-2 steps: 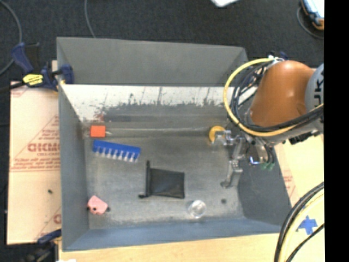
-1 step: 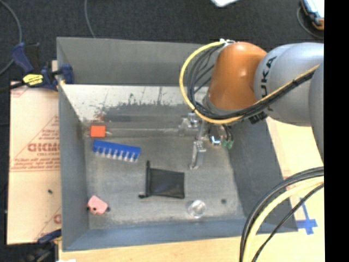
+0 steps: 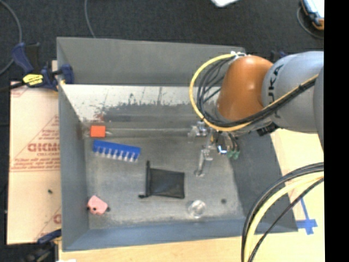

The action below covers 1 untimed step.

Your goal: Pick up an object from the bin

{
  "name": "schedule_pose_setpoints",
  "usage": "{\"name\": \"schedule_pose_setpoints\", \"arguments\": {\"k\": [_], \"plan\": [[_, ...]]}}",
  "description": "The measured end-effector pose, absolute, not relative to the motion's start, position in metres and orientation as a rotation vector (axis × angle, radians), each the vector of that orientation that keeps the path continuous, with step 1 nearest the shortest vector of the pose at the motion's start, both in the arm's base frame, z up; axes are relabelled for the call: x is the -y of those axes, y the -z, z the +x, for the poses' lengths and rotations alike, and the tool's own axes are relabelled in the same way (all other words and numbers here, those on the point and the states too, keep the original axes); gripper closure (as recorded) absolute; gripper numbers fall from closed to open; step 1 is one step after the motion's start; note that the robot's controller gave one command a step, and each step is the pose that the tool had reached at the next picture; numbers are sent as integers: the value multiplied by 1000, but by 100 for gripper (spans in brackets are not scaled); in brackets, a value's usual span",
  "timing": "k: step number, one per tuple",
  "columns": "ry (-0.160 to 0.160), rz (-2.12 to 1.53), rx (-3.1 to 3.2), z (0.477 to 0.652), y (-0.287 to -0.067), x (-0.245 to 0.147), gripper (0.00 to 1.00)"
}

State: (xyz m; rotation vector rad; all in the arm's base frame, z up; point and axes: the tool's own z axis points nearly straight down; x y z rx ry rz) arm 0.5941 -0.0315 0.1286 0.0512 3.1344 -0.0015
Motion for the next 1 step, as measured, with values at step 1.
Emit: {"name": "schedule_pose_setpoints", "arguments": {"k": [1], "plan": [[-3, -348, -3119, 560, -72, -52, 0]]}}
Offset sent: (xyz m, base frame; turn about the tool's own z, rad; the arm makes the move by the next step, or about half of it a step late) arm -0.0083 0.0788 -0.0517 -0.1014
